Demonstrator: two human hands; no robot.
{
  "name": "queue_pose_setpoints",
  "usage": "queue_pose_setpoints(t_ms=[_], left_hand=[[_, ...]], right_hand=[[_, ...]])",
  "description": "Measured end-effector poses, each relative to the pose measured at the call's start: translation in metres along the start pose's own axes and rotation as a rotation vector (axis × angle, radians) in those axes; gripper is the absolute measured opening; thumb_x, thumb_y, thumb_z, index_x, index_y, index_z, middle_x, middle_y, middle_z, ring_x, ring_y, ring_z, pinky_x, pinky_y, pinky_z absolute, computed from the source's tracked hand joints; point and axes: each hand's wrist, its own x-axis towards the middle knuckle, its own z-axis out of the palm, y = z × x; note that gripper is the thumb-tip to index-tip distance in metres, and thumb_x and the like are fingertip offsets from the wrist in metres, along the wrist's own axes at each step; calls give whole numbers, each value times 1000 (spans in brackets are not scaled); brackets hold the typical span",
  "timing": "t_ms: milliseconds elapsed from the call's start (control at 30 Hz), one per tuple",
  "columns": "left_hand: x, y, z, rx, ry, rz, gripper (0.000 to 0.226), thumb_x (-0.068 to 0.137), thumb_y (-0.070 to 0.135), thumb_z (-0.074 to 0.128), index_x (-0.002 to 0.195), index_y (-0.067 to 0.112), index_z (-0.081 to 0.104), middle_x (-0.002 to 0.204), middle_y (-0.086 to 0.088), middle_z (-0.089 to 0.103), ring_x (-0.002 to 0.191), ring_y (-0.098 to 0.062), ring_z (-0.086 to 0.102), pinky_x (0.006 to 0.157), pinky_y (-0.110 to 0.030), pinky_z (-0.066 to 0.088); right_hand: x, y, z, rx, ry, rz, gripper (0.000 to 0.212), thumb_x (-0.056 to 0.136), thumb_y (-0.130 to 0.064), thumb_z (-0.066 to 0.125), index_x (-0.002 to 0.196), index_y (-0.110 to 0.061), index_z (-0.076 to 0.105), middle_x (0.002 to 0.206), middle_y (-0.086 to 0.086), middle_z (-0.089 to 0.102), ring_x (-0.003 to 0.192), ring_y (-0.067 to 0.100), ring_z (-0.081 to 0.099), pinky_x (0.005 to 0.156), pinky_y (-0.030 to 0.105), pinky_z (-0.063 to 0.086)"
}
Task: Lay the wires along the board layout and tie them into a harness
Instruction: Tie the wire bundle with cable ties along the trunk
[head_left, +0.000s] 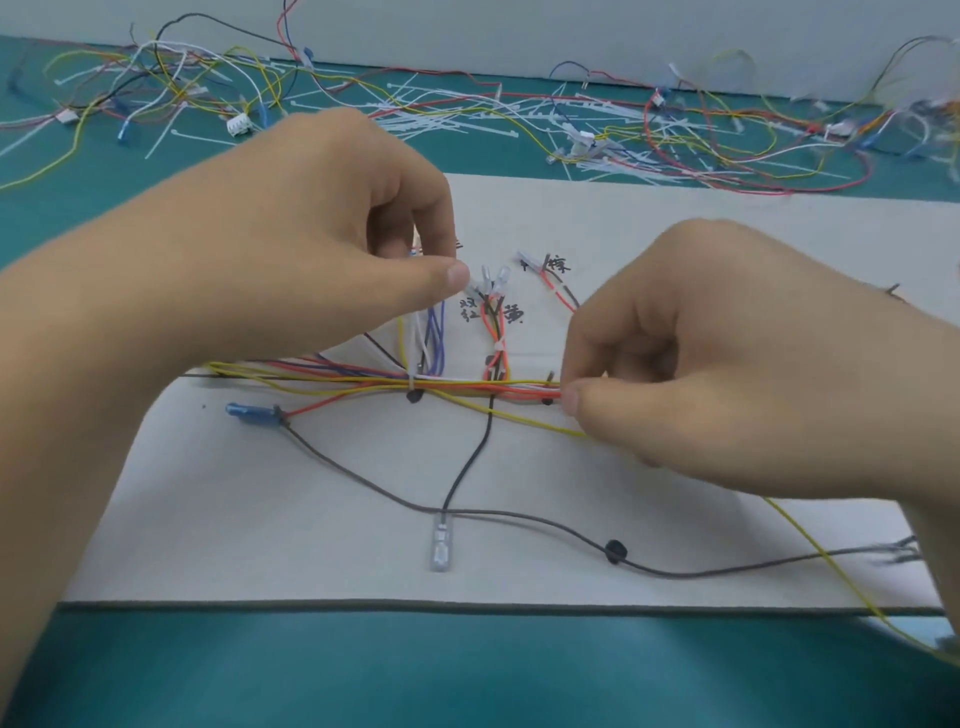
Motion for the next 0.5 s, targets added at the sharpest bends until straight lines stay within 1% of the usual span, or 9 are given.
queue_pose_setpoints(t_ms=[33,67,100,167,200,267,333,400,500], left_hand=[[0,0,0,0,-4,1,21,79,55,62,76,36,69,64,17,61,53,-4,54,55,-26,37],[0,0,1,3,-8,4,20,81,55,64,76,36,69,64,17,60,53,-4,54,54,-26,37],[0,0,1,6,-13,11,20,84,53,68,75,35,69,63,16,60,52,-4,54,52,-25,38],[0,1,2,1,-18,14,18,87,47,72,75,33,70,62,16,60,52,-3,53,49,-17,37],[0,2,3,-4,-24,10,18,87,47,72,76,33,70,61,16,60,51,-4,53,48,-17,36],[0,2,4,-7,-42,-4,21,84,53,69,76,33,70,60,17,59,51,-4,52,51,-24,35],[0,2,3,-9,-56,-22,23,82,56,64,76,34,70,61,20,58,51,-3,52,53,-25,33],[1,1,3,-24,-62,-36,25,86,57,66,76,34,70,60,22,57,52,-3,51,54,-26,32],[0,1,3,-43,-61,-29,28,88,59,67,77,33,70,56,18,55,49,-4,48,52,-26,32]], right_hand=[[0,1,1,-33,-7,13,14,77,-29,66,66,-23,72,51,-12,64,50,2,60,51,19,49],[1,0,2,-49,-14,18,11,77,-27,67,67,-25,73,53,-15,64,53,0,61,54,19,50],[1,-1,3,-63,-27,22,10,77,-27,68,69,-26,73,55,-18,64,57,-2,61,53,19,49],[0,-3,6,-116,-51,17,7,78,-29,68,73,-29,72,61,-21,64,64,-7,59,48,17,44],[-1,-5,7,-137,-59,7,5,78,-31,67,75,-30,71,63,-21,64,68,-10,57,49,18,43],[-3,-10,10,-134,-78,-17,8,76,-35,63,80,-31,69,68,-19,64,73,-15,51,52,23,45],[-4,-13,12,-120,-90,-33,12,75,-37,60,81,-30,68,65,-13,62,75,-12,49,56,26,47],[-4,-14,13,-123,-86,-37,7,77,-34,64,81,-29,68,62,-10,62,74,-6,51,58,29,50],[-5,-16,12,-102,-77,-27,3,80,-32,66,80,-30,69,63,-13,63,75,-10,52,55,25,48]])
